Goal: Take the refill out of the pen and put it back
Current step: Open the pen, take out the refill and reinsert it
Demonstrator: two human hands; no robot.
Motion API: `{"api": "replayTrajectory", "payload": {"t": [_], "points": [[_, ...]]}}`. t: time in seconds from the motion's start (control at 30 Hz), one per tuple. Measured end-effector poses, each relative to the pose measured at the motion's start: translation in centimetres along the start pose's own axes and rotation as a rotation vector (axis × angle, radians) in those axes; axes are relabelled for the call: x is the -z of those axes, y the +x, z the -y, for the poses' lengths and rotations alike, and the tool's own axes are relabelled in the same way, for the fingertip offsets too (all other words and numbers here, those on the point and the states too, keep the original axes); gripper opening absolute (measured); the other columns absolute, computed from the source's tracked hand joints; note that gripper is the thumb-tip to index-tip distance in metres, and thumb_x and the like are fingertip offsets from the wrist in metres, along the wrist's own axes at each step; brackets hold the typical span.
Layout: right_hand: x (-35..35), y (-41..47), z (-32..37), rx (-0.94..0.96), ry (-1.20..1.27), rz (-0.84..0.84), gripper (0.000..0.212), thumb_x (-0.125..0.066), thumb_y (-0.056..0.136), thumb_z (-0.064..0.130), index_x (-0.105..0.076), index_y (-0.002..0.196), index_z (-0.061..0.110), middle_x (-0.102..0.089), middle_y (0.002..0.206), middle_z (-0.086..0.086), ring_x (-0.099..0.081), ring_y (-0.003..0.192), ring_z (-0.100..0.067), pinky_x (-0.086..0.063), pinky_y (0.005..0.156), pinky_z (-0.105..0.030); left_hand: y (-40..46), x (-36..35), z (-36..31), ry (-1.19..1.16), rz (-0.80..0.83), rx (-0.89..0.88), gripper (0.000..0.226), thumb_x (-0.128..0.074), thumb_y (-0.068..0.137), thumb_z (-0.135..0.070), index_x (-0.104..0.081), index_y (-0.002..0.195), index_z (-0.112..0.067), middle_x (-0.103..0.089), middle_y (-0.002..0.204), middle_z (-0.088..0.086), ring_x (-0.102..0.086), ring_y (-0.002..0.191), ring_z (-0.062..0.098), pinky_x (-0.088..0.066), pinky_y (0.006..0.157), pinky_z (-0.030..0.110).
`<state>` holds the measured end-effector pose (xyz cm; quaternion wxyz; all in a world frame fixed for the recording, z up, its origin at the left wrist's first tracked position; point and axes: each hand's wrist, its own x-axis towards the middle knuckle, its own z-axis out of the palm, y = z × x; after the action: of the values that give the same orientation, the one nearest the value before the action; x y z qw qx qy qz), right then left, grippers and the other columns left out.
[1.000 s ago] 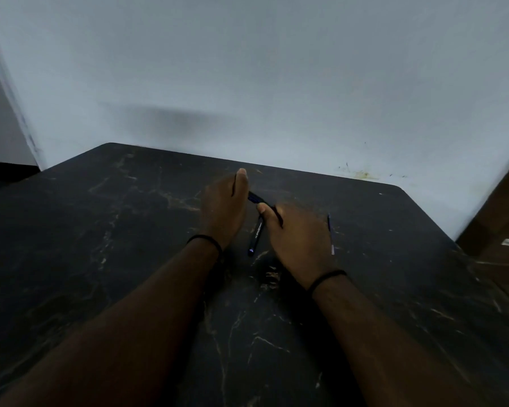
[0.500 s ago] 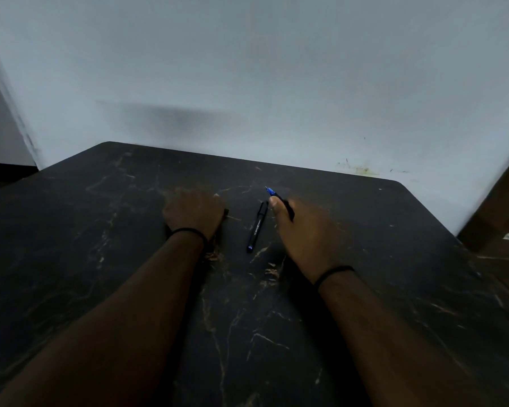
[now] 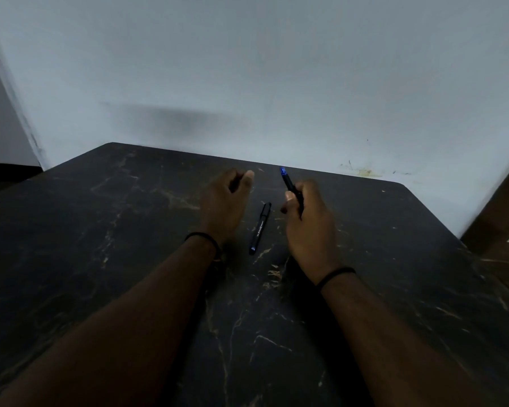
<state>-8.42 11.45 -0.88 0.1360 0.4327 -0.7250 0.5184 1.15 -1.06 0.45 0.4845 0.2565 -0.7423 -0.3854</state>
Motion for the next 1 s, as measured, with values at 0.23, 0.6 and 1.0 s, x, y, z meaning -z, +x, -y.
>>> {"api": "replayTrajectory", "payload": {"t": [0.23,0.6,1.0], "points": [[0.2,-0.2,0.3,0.007,0.010,0.070,0.017,-0.043,0.099,0.043,-0.052,0.102,0.030,-0.066,0.079,0.005,-0.062,0.073,-0.010,-0.053,0.067,-0.037,-0.5,-0.6,-0.9,-0.429,0.204,0.164,0.031,-0.058,0.097,-0.036,-0.072,0.117,-0.017,-0.075,0.096,0.006,-0.043,0.053,0.005,-0.035,0.047,0.017],[0.6,-0.2,2.1,-0.305,0.667,0.352,0.032,-0.043,0.105,0.024,-0.065,0.083,0.018,-0.063,0.062,0.000,-0.041,0.040,0.000,-0.031,0.042,-0.015,-0.3,0.2,-1.1,-0.800,0.529,0.286,0.036,-0.054,0.094,-0.021,-0.062,0.126,-0.006,-0.069,0.123,0.012,-0.056,0.067,0.018,-0.034,0.057,0.028],[1.1,0.2,1.8,-0.542,0.871,0.684,0.037,-0.042,0.104,0.038,-0.065,0.088,0.014,-0.047,0.056,0.004,-0.027,0.041,-0.004,-0.020,0.036,-0.012,-0.1,0.0,-0.6,-0.859,0.463,0.313,0.017,-0.058,0.084,-0.026,-0.063,0.095,-0.013,-0.076,0.099,0.006,-0.036,0.039,0.009,-0.016,0.055,0.032]]}}
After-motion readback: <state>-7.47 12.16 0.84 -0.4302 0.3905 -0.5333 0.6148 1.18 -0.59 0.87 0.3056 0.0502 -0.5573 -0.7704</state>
